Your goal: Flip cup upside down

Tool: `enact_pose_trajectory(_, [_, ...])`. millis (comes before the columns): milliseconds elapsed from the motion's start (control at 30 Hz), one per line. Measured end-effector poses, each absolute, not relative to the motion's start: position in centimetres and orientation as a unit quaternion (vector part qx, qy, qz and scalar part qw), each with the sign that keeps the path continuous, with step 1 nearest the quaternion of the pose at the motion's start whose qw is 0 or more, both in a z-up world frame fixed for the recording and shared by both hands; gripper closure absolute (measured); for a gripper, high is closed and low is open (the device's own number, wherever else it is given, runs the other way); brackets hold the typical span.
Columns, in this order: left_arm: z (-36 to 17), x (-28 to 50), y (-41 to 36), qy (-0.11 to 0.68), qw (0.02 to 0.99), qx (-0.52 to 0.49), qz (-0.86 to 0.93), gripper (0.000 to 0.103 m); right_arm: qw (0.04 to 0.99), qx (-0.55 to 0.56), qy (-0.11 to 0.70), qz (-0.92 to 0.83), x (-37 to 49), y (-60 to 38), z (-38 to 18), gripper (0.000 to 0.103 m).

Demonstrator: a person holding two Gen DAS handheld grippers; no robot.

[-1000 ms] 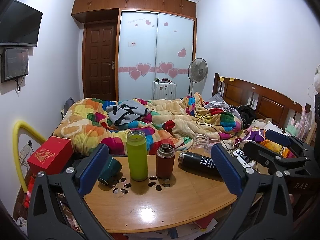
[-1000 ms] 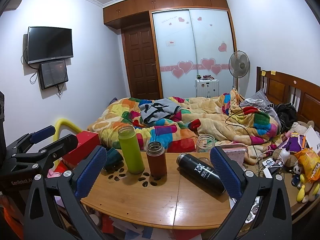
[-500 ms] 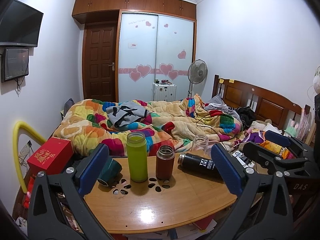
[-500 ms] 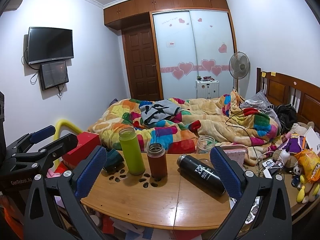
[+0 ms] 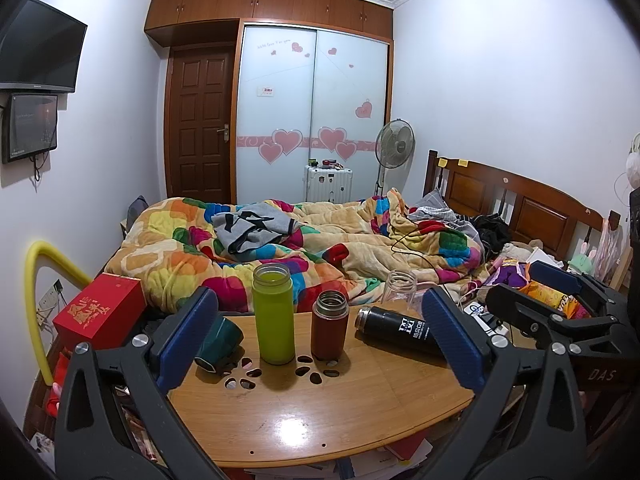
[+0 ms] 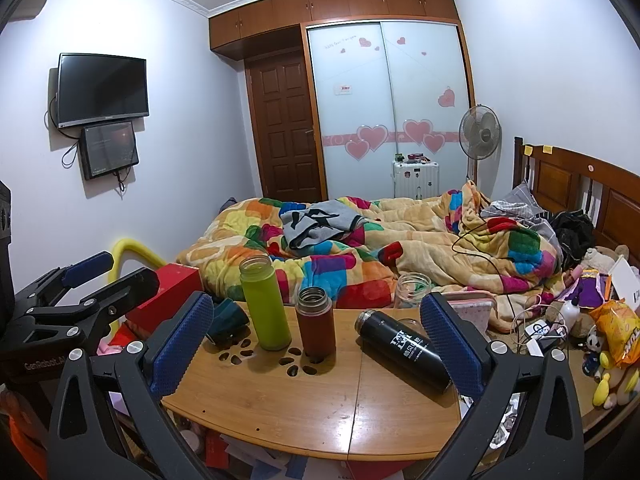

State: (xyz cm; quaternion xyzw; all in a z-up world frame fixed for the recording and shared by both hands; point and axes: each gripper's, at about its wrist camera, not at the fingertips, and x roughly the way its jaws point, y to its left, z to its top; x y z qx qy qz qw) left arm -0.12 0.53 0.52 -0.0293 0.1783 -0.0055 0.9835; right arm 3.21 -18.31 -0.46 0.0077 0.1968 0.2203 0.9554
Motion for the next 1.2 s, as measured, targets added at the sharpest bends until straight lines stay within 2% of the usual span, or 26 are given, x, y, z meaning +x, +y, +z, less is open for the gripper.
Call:
enact_pose_trajectory(1000, [0.3, 0.2, 1.5, 0.183, 0.982, -0.038, -0.002, 0.000, 0.955, 0.005, 0.192, 0.227, 3.3, -16.8, 0.7, 0.000])
enact_pose_trajectory(1200, [-3.6, 3.4, 5.6, 0.244, 0.968, -0.043, 0.041, 0.000, 0.952, 0.006, 0.201, 0.230, 4.4, -16.5, -0.5, 0.000])
